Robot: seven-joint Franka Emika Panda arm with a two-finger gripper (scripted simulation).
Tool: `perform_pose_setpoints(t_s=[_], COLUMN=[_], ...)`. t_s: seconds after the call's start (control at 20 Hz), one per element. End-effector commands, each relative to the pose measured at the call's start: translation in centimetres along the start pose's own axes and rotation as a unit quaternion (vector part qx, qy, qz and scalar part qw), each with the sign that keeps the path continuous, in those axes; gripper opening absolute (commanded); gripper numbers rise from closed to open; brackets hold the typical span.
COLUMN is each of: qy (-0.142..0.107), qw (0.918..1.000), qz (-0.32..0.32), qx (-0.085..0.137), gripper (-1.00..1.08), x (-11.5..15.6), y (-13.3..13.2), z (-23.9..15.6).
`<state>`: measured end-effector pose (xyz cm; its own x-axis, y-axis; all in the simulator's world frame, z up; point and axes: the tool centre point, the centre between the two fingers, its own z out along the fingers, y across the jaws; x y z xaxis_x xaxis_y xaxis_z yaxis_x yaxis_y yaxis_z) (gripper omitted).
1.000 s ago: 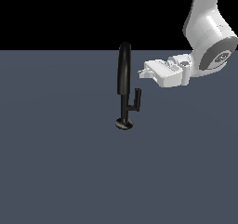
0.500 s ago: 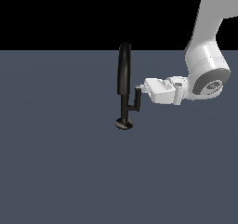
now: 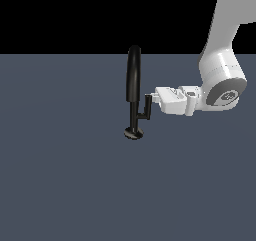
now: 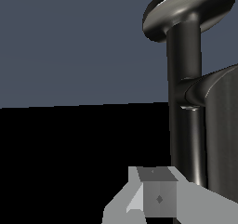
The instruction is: Turn on the faucet by rotating a designated handle.
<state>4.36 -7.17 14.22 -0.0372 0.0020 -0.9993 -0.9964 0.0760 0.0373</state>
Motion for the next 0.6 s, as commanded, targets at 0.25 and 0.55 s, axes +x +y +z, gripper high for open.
perform_pose_setpoints(t_s=[0.25, 0.55], qy=[0.000, 0.000], qw=[1.0000, 1.0000], qz=[0.000, 0.000], qx=[0.000, 0.000], gripper=[-1.00, -1.00], x=[-0.6, -1.2], y=[1.8, 3.4], z=[0.0, 0.0])
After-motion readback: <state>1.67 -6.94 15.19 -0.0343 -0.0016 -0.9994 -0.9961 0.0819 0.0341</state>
